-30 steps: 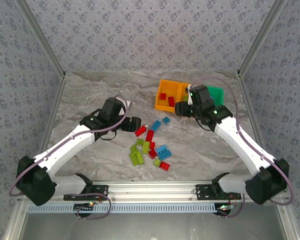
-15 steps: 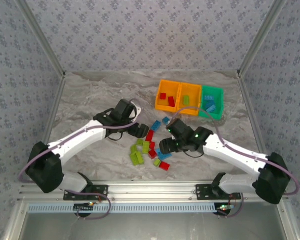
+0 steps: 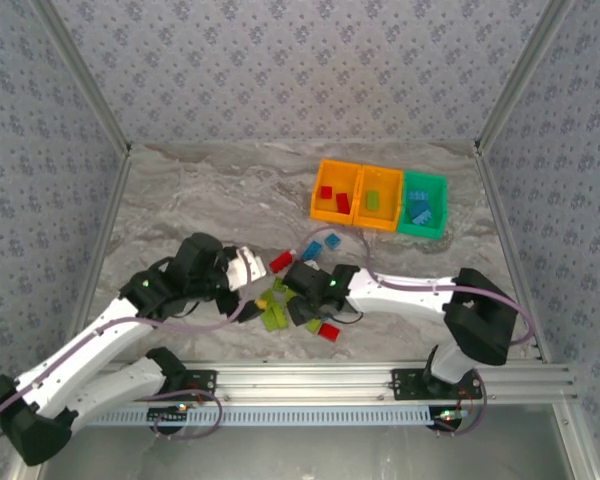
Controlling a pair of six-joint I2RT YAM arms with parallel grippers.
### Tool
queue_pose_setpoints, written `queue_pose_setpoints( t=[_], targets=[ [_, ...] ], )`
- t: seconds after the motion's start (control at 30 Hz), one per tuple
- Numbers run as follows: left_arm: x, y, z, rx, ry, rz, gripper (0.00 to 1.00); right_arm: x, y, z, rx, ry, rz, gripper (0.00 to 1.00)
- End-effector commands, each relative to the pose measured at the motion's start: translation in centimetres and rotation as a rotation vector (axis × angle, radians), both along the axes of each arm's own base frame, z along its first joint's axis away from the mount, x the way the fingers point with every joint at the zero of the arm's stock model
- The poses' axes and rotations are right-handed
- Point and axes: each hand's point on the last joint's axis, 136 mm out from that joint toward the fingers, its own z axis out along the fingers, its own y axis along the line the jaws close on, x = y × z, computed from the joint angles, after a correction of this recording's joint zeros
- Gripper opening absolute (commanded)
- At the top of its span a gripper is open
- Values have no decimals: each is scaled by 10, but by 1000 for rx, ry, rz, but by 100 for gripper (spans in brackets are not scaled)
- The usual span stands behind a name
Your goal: Sort the legos into containers by color
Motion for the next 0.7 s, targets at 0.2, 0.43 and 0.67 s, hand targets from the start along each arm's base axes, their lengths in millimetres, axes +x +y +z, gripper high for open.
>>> queue_pose_setpoints(
  t=[0.2,0.43,0.67],
  targets=[
    [-13,-3,-8,5,-95,-156,99,5,11,-8,-57,-24,35,54],
    [-14,-2,-9,5,-100,-158,99,2,15,-9,-67,-22,47,36],
    [-12,0,-8,1,-117,-147,99,13,2,22,-67,-87,13,29]
  ],
)
